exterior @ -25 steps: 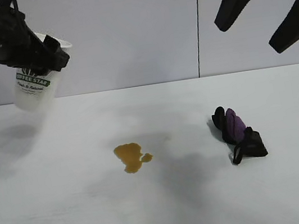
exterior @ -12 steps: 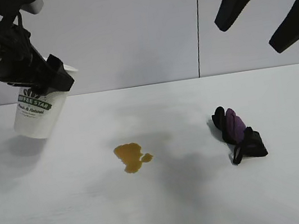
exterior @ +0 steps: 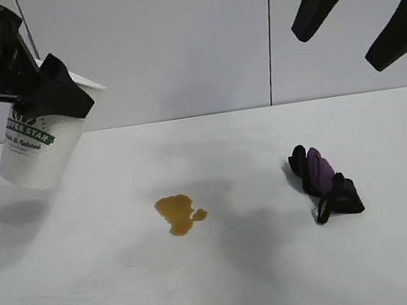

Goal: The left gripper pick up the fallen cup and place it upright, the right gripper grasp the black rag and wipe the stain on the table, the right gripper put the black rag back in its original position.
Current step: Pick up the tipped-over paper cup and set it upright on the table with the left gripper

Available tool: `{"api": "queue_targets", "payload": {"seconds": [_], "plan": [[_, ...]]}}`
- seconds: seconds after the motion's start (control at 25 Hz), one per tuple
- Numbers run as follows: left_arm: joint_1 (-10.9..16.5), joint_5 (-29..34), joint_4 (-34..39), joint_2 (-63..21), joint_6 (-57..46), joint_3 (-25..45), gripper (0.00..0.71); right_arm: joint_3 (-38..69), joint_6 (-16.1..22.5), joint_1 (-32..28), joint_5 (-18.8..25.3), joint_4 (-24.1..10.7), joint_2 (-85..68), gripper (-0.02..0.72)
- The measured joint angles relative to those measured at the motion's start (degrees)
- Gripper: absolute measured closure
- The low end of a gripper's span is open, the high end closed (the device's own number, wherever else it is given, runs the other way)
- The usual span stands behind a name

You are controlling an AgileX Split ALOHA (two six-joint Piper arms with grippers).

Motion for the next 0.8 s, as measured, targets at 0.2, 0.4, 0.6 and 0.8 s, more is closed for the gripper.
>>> {"api": "queue_targets", "payload": {"seconds": [0.2, 0.4, 0.6, 0.8], "plan": [[0.9, 6.6, -24.5, -1.3, 22.6, 0.0, 0.179, 0.0, 0.0, 0.0, 0.4, 0.2, 0.0, 0.146], [6.6, 10.3, -48.3, -1.2, 44.2, 0.2, 0.179, 0.0, 0.0, 0.0, 1.4, 0.2, 0.0, 0.146], [12.6, 11.4, -59.3, -1.2, 58.3, 3.1, 0.179, 0.0, 0.0, 0.0, 1.5, 0.2, 0.0, 0.146], [15.7, 13.6, -59.7, 0.0, 68.1, 7.3, 0.179, 0.0, 0.0, 0.0, 1.5, 0.4, 0.0, 0.146]]}}
